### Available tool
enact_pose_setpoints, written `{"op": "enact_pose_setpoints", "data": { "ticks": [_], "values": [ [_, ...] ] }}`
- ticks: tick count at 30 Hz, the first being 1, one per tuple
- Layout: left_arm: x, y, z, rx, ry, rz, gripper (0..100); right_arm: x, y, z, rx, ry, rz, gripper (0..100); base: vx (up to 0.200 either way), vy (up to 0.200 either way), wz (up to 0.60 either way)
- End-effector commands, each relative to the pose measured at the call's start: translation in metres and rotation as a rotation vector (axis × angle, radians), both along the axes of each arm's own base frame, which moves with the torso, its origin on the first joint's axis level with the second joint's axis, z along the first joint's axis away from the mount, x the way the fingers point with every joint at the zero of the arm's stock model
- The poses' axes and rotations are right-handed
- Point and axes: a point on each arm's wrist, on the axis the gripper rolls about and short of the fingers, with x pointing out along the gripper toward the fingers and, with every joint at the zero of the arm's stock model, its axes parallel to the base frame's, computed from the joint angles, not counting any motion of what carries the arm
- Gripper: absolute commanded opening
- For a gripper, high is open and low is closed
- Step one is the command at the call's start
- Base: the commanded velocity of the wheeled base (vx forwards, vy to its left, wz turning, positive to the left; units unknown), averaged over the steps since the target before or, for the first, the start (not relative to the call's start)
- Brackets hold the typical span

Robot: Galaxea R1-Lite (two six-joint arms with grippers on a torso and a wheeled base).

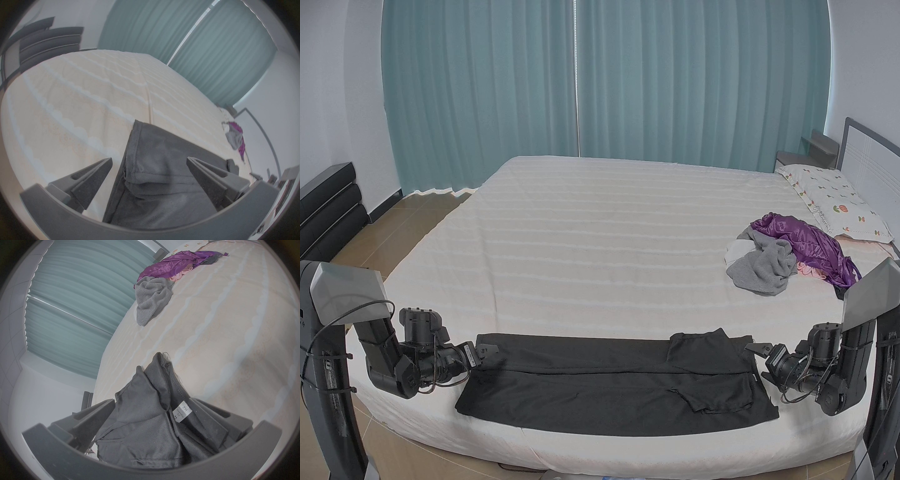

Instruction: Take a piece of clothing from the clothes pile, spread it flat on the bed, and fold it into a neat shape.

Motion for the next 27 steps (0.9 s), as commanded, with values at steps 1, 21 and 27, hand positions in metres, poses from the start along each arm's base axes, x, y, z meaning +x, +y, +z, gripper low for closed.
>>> {"op": "enact_pose_setpoints", "data": {
  "ticks": [1,21,27],
  "values": [
    [0.008,0.002,-0.008,0.037,0.02,-0.052,100,0.0,0.001,0.0,0.0,-0.01,0.006,100,0.0,0.0,0.0],
    [-0.002,0.002,-0.015,0.097,0.04,-0.09,100,-0.002,0.002,-0.001,-0.005,0.001,0.011,100,0.0,0.0,0.0],
    [0.001,0.001,-0.015,0.098,0.034,-0.095,100,-0.002,0.003,-0.001,-0.006,0.001,0.013,100,0.0,0.0,0.0]
  ]
}}
